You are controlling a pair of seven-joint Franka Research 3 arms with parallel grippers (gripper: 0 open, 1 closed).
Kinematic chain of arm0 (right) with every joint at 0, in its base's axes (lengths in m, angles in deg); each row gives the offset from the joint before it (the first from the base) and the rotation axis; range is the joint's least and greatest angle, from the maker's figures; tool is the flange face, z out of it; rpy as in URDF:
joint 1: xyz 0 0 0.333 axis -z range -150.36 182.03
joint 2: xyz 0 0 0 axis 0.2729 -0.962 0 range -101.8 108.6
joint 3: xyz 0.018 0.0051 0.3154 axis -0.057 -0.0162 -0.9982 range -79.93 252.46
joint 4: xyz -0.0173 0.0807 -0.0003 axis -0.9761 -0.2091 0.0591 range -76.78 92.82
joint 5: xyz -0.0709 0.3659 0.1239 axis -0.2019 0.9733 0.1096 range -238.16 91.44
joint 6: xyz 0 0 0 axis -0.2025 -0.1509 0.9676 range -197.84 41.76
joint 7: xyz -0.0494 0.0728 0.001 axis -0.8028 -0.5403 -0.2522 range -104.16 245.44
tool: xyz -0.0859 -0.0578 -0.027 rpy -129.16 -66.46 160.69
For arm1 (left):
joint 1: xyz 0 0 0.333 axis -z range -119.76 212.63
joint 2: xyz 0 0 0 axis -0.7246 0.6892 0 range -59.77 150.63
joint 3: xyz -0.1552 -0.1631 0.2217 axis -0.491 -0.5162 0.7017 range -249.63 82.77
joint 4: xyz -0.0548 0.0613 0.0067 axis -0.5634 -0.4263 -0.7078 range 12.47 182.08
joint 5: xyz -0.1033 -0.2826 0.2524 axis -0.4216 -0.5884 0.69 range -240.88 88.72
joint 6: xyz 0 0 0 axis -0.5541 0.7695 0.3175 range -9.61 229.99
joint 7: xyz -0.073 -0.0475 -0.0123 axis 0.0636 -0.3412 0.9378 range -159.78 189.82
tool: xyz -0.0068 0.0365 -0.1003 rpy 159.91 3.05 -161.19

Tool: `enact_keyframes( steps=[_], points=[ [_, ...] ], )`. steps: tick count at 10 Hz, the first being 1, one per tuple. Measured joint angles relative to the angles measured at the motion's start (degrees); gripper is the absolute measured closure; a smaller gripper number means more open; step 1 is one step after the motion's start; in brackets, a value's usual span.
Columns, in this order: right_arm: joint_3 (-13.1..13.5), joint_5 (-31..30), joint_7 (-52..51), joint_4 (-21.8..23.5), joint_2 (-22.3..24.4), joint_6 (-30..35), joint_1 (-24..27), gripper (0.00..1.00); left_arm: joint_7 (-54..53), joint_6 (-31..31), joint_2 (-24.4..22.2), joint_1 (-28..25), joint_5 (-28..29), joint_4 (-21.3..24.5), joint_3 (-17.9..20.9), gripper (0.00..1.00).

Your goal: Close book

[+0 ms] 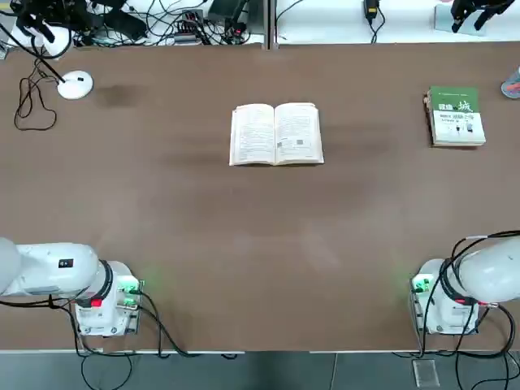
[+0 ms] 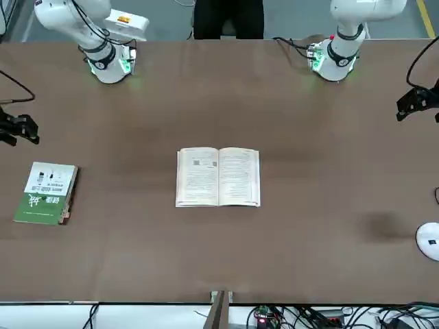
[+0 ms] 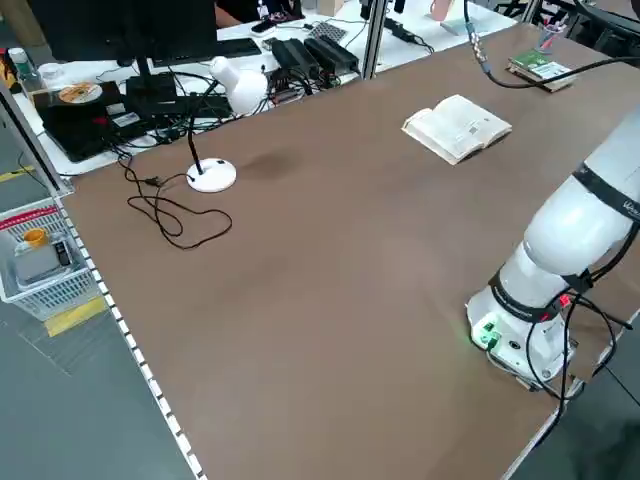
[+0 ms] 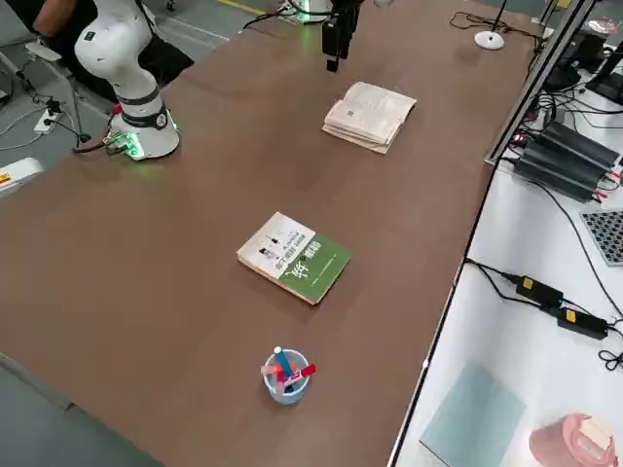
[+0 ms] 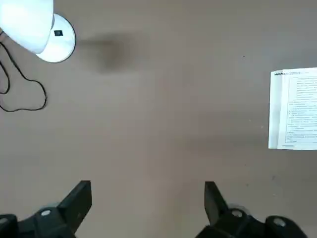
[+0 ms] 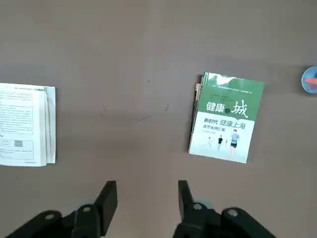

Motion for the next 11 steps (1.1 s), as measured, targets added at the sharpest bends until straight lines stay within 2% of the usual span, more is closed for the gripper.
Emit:
enact_keyframes(
  steps=[5,9,11],
  points=[
    [0.0,0.0,0.0,0.0,0.0,0.0,0.0,0.40,-0.9,0.0,0.4,0.4,0.0,-0.3,-0.8,0.00],
    [0.0,0.0,0.0,0.0,0.0,0.0,0.0,0.40,-1.0,0.0,3.1,0.8,0.0,-2.0,-2.5,0.00],
    [0.0,0.0,0.0,0.0,0.0,0.0,0.0,0.37,-0.9,0.2,4.3,1.0,0.0,-2.7,-4.2,0.00]
  ],
)
